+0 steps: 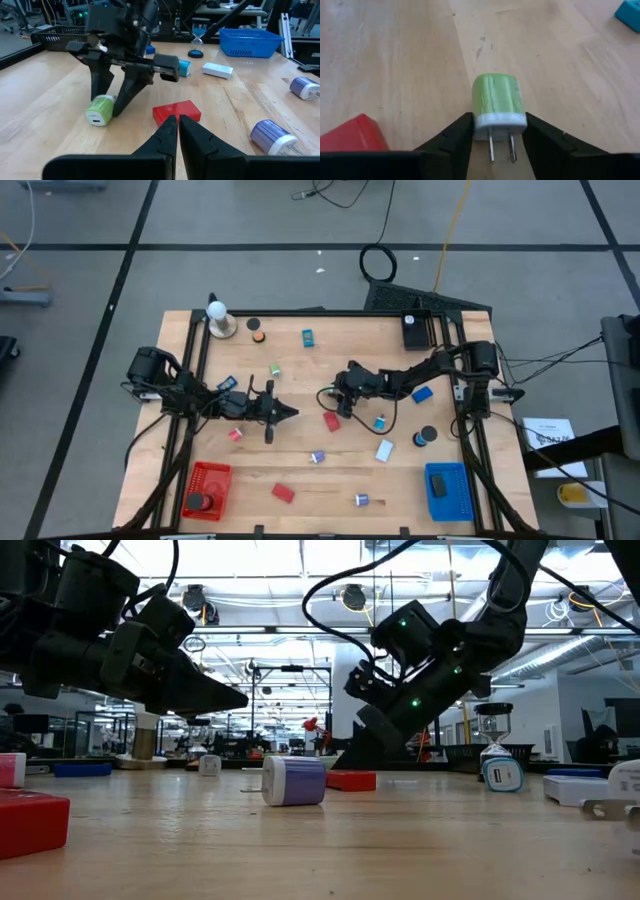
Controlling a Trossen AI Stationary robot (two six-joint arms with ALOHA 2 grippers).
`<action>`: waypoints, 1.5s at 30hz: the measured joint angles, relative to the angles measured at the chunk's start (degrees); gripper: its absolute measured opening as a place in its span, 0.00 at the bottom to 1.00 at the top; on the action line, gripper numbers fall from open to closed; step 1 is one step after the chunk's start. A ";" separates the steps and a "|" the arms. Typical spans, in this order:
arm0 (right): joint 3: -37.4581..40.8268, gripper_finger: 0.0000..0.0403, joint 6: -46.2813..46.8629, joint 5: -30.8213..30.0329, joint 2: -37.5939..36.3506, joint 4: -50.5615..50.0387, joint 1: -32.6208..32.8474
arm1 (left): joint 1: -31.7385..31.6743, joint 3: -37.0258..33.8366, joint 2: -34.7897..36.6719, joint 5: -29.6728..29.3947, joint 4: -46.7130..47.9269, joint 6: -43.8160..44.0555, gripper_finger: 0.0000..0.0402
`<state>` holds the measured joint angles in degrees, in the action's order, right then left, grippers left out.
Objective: Pick & Place Office items
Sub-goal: Put the green charger adapter into the black bin
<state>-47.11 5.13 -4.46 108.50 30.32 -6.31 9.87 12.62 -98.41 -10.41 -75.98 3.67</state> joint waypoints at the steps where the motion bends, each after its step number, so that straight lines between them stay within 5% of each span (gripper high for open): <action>1: 0.00 0.34 -0.10 0.01 -0.04 0.22 0.02 | 0.00 -0.02 0.00 0.00 0.02 0.00 0.06; 8: -1.47 0.33 -0.16 0.14 -3.98 -10.09 -0.11 | 0.00 -0.02 0.00 0.00 0.04 -0.01 0.06; 16: -25.43 0.33 3.61 0.06 -11.57 -68.40 -5.38 | -0.27 0.04 0.02 -0.04 -0.39 -0.38 0.06; 23: -41.03 0.33 4.01 0.23 0.40 -97.78 -12.63 | -0.26 0.04 0.02 0.33 -0.19 -0.29 0.06; 28: -41.79 0.33 3.19 0.10 5.93 -102.15 -15.30 | -0.07 0.02 0.02 0.37 0.02 -0.38 0.06; 45: -41.71 0.33 3.23 3.53 8.42 -103.05 -17.02 | -0.07 0.03 0.02 0.42 -0.05 -0.27 0.06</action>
<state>-88.82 8.36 -0.93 116.92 -72.73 -23.33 9.80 12.65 -98.39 -10.00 -76.03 3.40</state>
